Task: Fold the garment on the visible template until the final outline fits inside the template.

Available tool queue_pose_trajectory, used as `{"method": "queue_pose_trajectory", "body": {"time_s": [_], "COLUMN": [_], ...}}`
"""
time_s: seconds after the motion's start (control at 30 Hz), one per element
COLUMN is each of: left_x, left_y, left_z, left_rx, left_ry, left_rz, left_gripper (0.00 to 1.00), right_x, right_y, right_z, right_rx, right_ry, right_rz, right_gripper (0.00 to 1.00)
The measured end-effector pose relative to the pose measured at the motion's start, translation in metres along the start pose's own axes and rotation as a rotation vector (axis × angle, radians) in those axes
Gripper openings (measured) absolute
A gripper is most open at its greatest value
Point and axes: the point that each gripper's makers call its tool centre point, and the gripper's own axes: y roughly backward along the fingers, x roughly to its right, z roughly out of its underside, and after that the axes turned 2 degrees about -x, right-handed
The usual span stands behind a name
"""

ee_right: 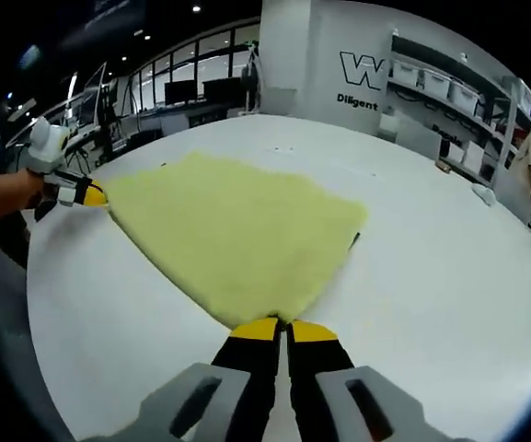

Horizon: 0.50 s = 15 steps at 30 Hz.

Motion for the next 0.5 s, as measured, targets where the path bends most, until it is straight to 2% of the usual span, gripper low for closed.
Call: {"method": "queue_pose_trajectory", "body": {"time_s": [0.17, 0.3, 0.43, 0.5], "left_x": [-0.008, -0.014, -0.016, -0.014], "left_y": [0.004, 0.009, 0.009, 0.012], "left_z": [-0.001, -0.006, 0.008, 0.008], "left_rx": [-0.021, -0.009, -0.074, -0.063], "left_ry": [-0.048, -0.058, -0.074, -0.065], "left_rz": [0.003, -0.010, -0.004, 0.006], "left_gripper": [0.00, 0.00, 0.00, 0.00], "right_x": [0.001, 0.004, 0.006, 0.005], "right_y": [0.002, 0.004, 0.005, 0.005], "right_z": [-0.003, -0.001, 0.002, 0.002], "right_rx": [0.004, -0.004, -0.010, -0.017], "right_ry": [0.018, 0.020, 0.011, 0.012], "right_rz": [0.009, 0.016, 0.022, 0.020], "right_gripper": [0.00, 0.00, 0.00, 0.00]}}
